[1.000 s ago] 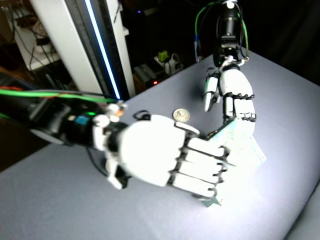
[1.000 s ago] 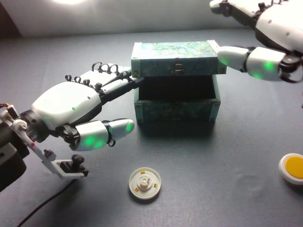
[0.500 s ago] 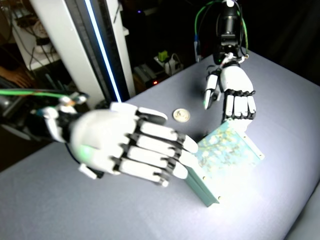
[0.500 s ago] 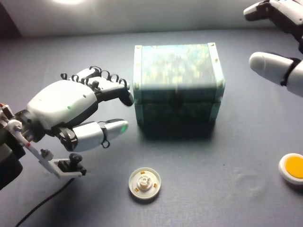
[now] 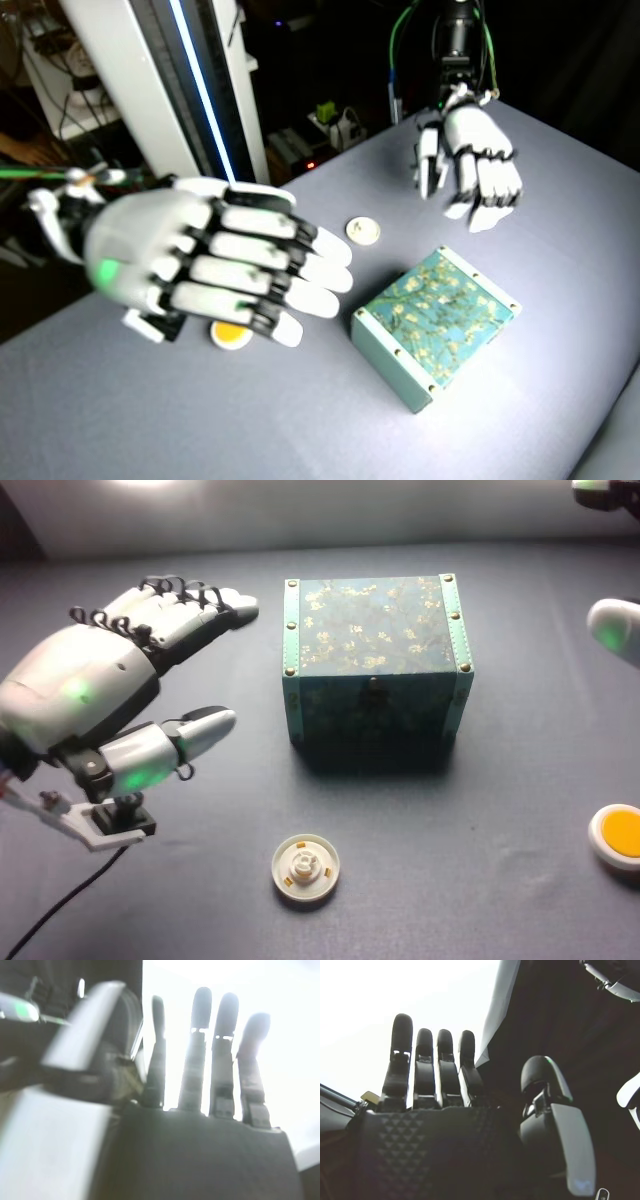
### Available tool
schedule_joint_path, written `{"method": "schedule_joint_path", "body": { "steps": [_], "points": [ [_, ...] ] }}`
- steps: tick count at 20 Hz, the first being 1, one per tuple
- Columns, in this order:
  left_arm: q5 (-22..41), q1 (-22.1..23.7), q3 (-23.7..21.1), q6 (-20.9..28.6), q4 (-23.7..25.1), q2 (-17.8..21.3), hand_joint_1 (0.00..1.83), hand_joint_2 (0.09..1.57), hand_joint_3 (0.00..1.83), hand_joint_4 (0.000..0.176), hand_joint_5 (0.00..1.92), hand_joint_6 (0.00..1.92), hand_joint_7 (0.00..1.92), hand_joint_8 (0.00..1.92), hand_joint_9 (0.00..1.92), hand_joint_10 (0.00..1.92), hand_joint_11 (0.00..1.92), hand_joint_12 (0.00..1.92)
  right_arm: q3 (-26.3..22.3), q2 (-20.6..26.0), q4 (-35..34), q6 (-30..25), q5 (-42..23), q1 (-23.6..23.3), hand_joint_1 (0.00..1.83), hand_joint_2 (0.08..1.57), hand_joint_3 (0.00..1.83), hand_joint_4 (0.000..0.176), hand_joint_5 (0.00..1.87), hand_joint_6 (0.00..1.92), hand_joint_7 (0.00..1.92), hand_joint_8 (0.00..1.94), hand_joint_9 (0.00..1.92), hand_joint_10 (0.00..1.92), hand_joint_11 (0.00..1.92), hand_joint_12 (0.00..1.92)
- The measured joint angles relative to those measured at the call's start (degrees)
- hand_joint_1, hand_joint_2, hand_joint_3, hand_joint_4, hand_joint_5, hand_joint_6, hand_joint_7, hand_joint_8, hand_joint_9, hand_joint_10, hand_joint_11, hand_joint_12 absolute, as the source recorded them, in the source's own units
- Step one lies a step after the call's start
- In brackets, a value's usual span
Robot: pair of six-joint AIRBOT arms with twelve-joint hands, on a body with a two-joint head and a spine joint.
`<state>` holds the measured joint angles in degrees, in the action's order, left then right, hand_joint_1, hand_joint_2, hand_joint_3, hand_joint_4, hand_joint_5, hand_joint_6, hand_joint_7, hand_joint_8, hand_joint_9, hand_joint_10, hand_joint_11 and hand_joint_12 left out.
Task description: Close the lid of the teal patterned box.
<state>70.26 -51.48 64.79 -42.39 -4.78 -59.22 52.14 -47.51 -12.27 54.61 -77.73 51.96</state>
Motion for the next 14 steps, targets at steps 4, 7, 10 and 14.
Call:
{"method": "schedule_joint_path", "body": {
  "steps": [4,7,10,14],
  "points": [
    [1.9,-0.5,-0.6,-0.9,-0.9,0.6,0.30,1.41,0.00,0.141,0.00,0.00,0.00,0.00,0.00,0.00,0.00,0.02,-0.5,0.4,0.1,0.0,-2.5,0.6,0.00,1.41,0.01,0.000,0.00,0.02,0.00,0.01,0.00,0.03,0.00,1.03],
    [4.9,-2.0,-2.1,-2.3,-1.1,2.0,0.19,1.38,0.00,0.134,0.00,0.00,0.00,0.00,0.00,0.00,0.00,0.00,-1.4,1.3,-0.7,0.0,-3.4,2.4,0.00,1.37,0.00,0.000,0.00,0.00,0.00,0.00,0.00,0.00,0.00,0.07],
    [8.0,-3.2,-3.1,-3.2,-2.9,3.1,0.00,1.32,0.00,0.124,0.00,0.00,0.00,0.00,0.00,0.00,0.00,0.00,-2.5,2.6,-0.7,0.0,-6.1,4.4,0.00,1.38,0.00,0.010,0.00,0.00,0.00,0.00,0.00,0.00,0.00,0.00],
    [11.2,-4.9,-4.2,-4.4,-4.9,4.5,0.00,1.19,0.00,0.165,0.00,0.00,0.00,0.00,0.00,0.00,0.00,0.00,-3.6,4.0,-0.4,0.0,-9.2,6.2,0.00,1.38,0.00,0.000,0.00,0.00,0.00,0.00,0.00,0.00,0.00,0.00]
  ]
}}
